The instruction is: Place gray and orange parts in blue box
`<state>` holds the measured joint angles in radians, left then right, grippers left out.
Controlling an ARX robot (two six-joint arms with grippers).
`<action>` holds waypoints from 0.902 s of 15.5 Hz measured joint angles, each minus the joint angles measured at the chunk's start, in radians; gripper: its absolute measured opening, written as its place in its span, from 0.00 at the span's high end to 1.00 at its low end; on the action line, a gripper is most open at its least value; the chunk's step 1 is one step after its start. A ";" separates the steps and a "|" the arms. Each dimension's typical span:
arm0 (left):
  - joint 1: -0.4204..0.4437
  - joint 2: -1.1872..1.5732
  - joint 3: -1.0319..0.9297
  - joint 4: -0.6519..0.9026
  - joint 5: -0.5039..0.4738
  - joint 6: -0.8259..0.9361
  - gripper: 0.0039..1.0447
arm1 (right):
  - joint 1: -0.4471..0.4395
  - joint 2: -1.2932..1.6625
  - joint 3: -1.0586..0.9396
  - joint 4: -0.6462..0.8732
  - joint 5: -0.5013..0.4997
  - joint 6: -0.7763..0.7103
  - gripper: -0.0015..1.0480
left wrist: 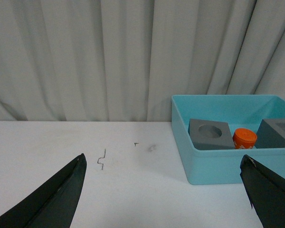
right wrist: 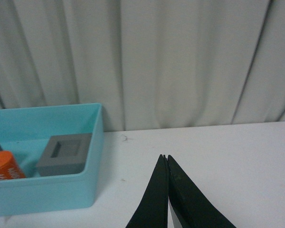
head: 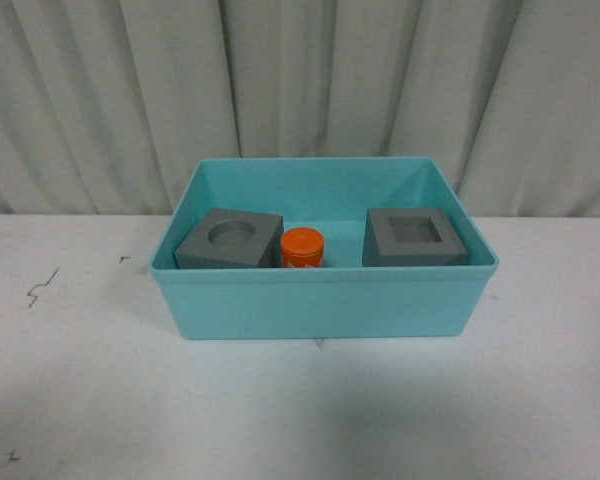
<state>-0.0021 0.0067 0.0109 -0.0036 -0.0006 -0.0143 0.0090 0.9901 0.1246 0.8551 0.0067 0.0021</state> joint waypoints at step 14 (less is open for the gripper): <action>0.000 0.000 0.000 0.000 0.000 0.000 0.06 | -0.014 -0.597 -0.113 -0.460 -0.004 0.000 0.98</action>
<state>-0.0021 0.0067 0.0109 -0.0036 -0.0002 -0.0143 -0.0055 0.3927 0.0116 0.3950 0.0029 0.0025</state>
